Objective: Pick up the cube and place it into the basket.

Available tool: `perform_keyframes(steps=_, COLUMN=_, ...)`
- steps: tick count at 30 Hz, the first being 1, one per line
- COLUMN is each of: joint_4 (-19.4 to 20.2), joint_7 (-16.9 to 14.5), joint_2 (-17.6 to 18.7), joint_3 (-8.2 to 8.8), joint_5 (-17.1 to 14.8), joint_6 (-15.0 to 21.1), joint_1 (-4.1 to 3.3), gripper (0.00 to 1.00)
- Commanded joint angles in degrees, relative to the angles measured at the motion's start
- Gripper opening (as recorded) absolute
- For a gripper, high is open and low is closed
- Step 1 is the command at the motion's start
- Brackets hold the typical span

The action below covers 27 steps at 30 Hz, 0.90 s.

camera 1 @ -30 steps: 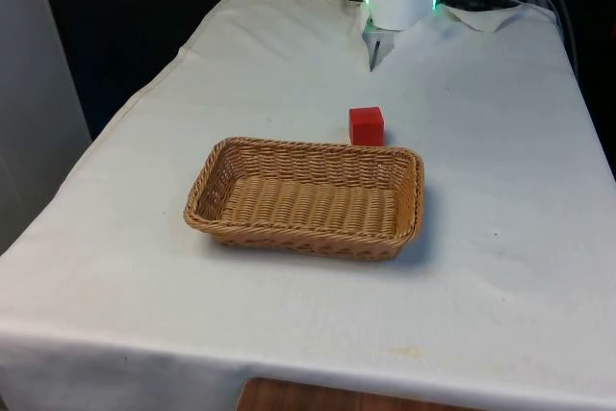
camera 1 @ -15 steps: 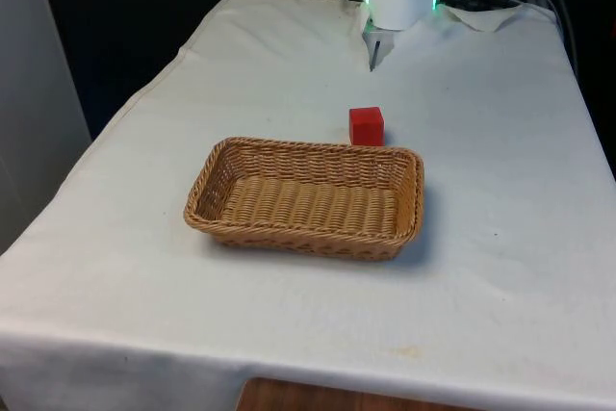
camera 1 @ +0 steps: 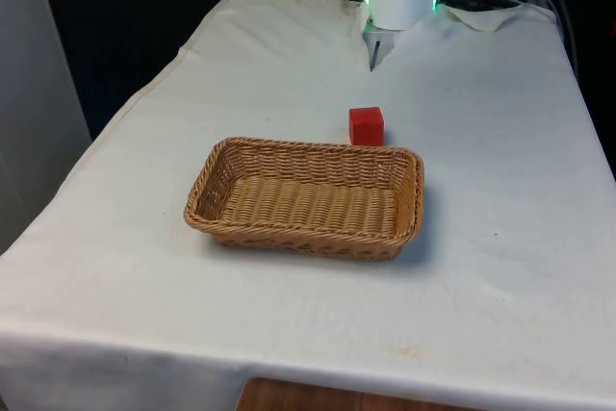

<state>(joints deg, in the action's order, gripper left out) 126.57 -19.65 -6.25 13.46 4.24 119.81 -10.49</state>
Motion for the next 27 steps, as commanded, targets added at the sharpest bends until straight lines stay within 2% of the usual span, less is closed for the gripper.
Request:
perform_keyframes(steps=1, joint_4=0.4, joint_7=-0.1, joint_2=0.0, joint_3=0.06, joint_5=-0.2, joint_6=0.6, joint_1=0.00, gripper=1.00)
perform_keyframes(steps=2, joint_4=1.5, joint_7=-0.7, joint_2=-0.2, joint_3=0.29, joint_5=-1.0, joint_6=2.3, joint_1=0.06, gripper=1.00)
perform_keyframes(steps=6, joint_4=3.3, joint_7=-1.4, joint_2=-0.1, joint_3=0.74, joint_5=-1.8, joint_6=4.8, joint_1=0.00, gripper=1.00)
perform_keyframes(steps=15, joint_4=6.1, joint_7=-2.6, joint_2=0.1, joint_3=1.38, joint_5=-3.3, joint_6=7.8, joint_1=0.00, gripper=1.00)
perform_keyframes(steps=16, joint_4=5.7, joint_7=-2.2, joint_2=0.1, joint_3=1.26, joint_5=-2.8, joint_6=7.0, joint_1=0.00, gripper=1.00)
perform_keyframes(steps=19, joint_4=7.3, joint_7=-2.9, joint_2=0.4, joint_3=1.49, joint_5=-3.8, joint_6=9.3, joint_1=0.00, gripper=1.00)
perform_keyframes(steps=27, joint_4=8.5, joint_7=-3.2, joint_2=1.8, joint_3=1.55, joint_5=-4.8, joint_6=11.2, joint_1=0.00, gripper=1.00)
